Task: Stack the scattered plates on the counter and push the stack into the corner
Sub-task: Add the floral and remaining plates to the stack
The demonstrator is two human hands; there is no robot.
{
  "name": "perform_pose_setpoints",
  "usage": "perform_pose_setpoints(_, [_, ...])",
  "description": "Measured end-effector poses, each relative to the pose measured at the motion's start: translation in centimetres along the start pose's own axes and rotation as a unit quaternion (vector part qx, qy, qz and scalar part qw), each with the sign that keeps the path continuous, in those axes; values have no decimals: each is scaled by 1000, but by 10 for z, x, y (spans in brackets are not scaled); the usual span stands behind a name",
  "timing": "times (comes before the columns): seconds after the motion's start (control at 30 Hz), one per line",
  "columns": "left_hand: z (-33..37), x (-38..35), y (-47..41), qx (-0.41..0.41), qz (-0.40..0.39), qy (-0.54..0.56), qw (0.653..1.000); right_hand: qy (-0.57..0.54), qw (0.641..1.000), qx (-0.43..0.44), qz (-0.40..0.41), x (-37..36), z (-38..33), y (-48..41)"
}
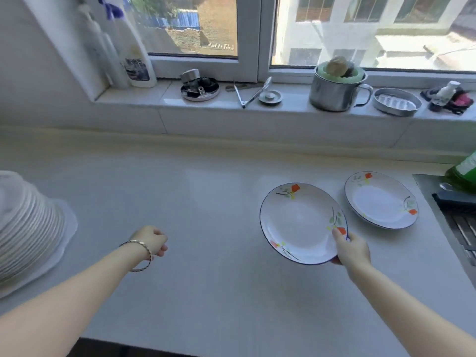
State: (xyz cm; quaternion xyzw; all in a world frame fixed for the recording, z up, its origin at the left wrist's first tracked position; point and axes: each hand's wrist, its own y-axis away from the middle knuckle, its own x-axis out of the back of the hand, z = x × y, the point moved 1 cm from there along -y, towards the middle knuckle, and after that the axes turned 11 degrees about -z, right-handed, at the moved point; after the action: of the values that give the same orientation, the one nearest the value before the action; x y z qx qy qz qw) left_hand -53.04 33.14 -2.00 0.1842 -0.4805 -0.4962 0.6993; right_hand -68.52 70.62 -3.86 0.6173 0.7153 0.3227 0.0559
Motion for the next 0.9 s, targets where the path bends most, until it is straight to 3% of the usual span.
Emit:
perform_pose_setpoints(0.33, [-67, 176, 54, -42, 178, 61, 981, 12, 970, 110, -215, -225, -150, 58])
perform_pose_setpoints(0.5, [-145, 263, 72, -1, 251, 96, 963, 43, 946, 145, -287, -350, -194, 118])
perform_pose_setpoints(0.7, [-234, 326, 71, 33, 276, 152, 948, 82, 920, 154, -351, -475, -218, 182])
perform_pose_setpoints(0.9, [-280, 361, 61, 68, 271, 153, 948, 147, 919, 145, -336, -561, -213, 216])
